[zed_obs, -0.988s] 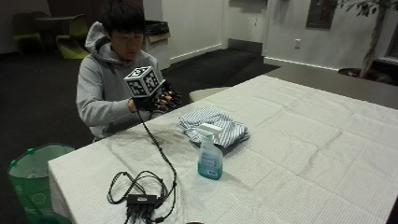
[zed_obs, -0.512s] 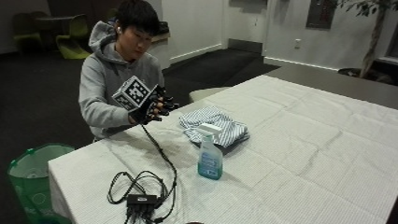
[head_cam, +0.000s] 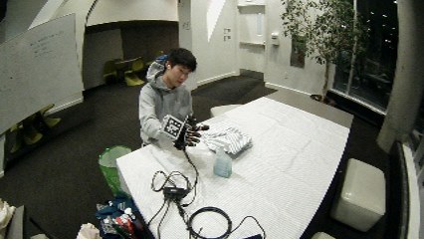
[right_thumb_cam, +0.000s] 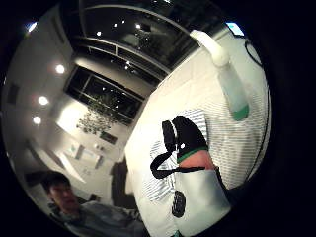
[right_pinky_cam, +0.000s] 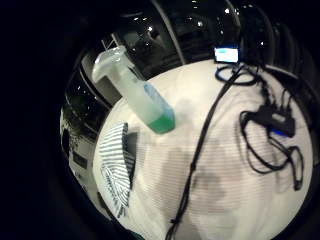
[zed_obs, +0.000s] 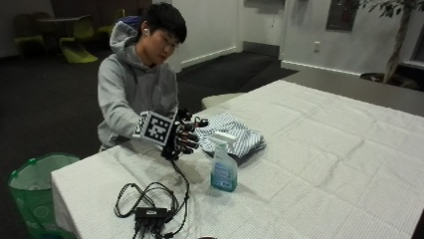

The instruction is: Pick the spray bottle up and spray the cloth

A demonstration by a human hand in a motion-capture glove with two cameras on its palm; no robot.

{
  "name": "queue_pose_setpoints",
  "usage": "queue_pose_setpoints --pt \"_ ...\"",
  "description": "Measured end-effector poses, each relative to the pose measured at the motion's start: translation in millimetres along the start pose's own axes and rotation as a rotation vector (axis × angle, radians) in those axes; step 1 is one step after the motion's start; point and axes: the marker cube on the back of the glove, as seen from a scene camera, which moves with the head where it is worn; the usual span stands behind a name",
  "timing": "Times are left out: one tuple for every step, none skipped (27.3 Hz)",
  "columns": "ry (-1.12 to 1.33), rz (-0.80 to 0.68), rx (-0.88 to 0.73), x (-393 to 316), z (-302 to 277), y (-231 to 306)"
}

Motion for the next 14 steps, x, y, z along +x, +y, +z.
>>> queue_pose_setpoints --pt "-0.038 0.023 0.004 2.1 9.4 4.4" --pt "-0.061 0.046 0.009 4.4 15.8 2.5" --pt "-0.076 0.067 0.016 6.3 20.8 -1.0" --pt "-0.085 0.085 0.025 7.6 25.2 -4.8" --pt "-0.09 0.1 0.034 8.3 29.1 -8.6" --pt "-0.095 0.114 0.042 8.7 32.4 -12.2" --pt "-0.102 0.126 0.049 9.2 35.5 -15.7" --pt "-0.111 0.139 0.055 9.9 38.3 -19.2" --pt "-0.123 0.153 0.062 10.7 41.0 -22.5" --pt "-0.136 0.171 0.07 11.8 43.5 -25.8" --pt "-0.149 0.19 0.076 13.0 45.8 -29.0" --pt "-0.16 0.207 0.082 14.3 47.7 -31.9" --pt "-0.169 0.22 0.086 15.6 49.3 -34.4" --pt "-0.176 0.229 0.089 17.0 50.6 -36.6"
